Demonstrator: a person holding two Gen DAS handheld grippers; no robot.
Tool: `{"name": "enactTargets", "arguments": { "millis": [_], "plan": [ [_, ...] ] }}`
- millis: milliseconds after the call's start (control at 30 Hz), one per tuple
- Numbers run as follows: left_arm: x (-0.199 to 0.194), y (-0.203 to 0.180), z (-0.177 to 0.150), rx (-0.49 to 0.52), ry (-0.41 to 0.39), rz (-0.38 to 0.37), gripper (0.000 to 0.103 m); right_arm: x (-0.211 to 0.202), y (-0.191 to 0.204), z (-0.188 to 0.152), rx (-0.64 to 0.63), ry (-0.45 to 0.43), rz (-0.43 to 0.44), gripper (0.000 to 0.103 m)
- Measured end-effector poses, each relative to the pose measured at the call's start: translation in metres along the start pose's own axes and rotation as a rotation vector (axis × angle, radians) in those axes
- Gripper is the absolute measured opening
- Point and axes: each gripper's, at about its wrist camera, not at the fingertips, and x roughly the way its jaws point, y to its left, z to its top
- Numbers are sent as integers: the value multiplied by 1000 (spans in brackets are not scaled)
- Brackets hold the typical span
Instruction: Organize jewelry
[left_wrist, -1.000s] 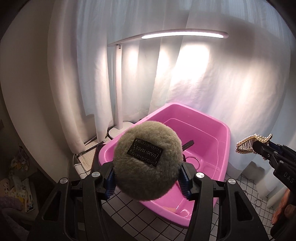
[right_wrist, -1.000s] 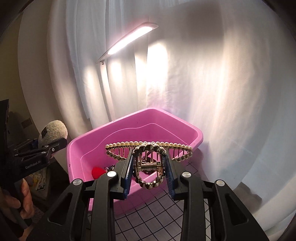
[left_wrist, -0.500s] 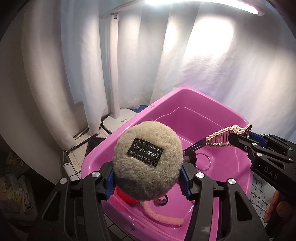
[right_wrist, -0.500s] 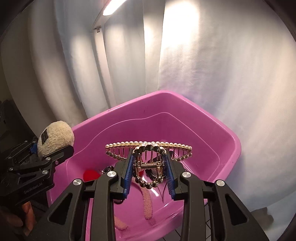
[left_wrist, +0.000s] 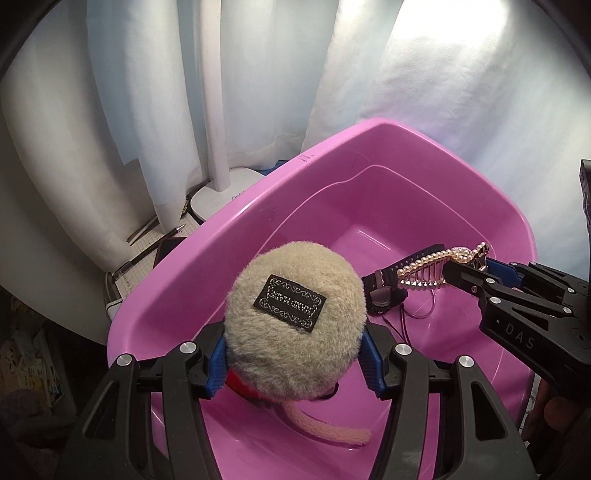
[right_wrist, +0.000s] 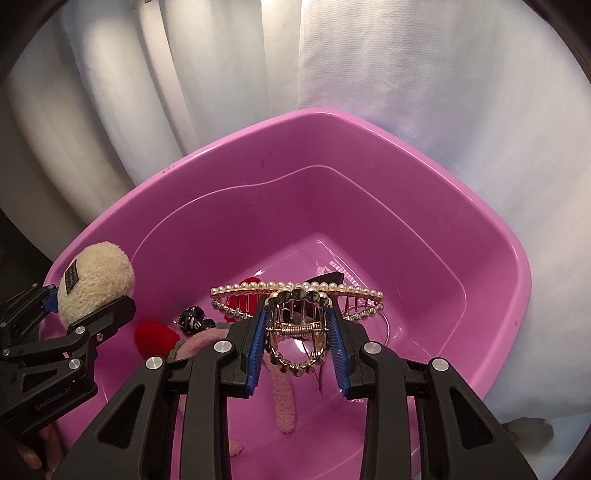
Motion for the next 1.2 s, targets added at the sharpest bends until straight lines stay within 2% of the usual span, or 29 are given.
{"name": "enactTargets", "arguments": {
  "millis": [333,367,400,433,467,533,1200],
  "plan": [
    [5,2,1,-13,42,3,60,18,0,8,11,59,-29,33],
    [5,2,1,-13,44,3,61,17,0,9,10,55,-40,37],
    [5,2,1,-10,46,6,62,16,0,10,11,53,-47,50],
    [5,1,1,-7,47,13,68,15,-1,10,14,50,-43,56],
    [4,1,1,-11,46,18,76,12,0,9,16,45,-38,56],
    [1,3,1,-23,40,18,78,10,1,9,12,42,-42,56],
    [-8,10,-4,-40,37,26,79,0,1,5,12,34,-47,56]
  ]
}}
